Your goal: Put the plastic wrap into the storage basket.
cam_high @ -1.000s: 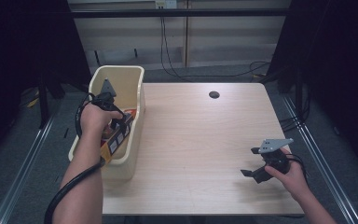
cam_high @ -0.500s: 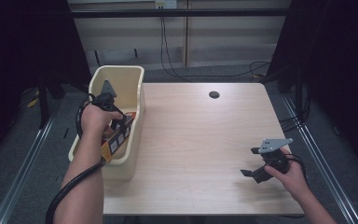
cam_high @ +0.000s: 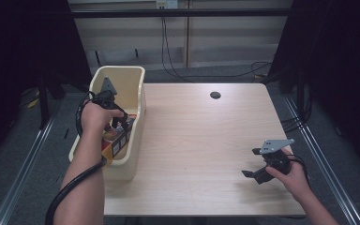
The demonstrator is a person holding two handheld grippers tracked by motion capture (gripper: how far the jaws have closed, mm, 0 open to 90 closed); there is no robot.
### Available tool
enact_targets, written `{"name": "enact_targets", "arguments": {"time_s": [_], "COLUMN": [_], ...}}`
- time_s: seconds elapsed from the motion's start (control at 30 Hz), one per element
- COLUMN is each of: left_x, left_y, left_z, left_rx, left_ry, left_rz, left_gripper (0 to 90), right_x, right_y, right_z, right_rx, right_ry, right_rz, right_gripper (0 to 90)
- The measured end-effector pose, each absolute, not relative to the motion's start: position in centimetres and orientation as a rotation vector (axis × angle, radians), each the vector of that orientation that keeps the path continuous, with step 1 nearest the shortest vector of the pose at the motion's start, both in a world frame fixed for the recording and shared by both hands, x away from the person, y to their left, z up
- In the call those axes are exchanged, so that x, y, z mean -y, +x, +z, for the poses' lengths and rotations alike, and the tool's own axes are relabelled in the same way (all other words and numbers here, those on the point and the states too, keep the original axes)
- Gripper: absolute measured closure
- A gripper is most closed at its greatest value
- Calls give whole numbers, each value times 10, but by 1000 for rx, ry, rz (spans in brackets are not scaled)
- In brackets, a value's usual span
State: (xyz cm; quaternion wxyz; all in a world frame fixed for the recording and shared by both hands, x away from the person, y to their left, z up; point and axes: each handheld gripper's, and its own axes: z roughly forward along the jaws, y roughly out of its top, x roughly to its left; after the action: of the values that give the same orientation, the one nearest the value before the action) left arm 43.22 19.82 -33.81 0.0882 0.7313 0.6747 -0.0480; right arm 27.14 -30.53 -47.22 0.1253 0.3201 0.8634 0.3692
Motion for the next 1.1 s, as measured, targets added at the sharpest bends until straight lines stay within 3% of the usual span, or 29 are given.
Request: {"name": "enact_targets", "arguments": {"time_s": [0.57,1.1], "left_x": [-192,-164], "left_y": [431,426], "left_z": [-310,-290], "left_rx": [-1902,-1757], "left_ry": [2150,2177], "left_rz": [-94,-84], "left_gripper": [304,254], "right_x": [305,304], "right_y": [271,270], "right_z": [-471,-469], "right_rx": [-2518,-2516], "right_ry": [936,932], "right_rz": [1075,1084], "right_gripper": [32,31]}}
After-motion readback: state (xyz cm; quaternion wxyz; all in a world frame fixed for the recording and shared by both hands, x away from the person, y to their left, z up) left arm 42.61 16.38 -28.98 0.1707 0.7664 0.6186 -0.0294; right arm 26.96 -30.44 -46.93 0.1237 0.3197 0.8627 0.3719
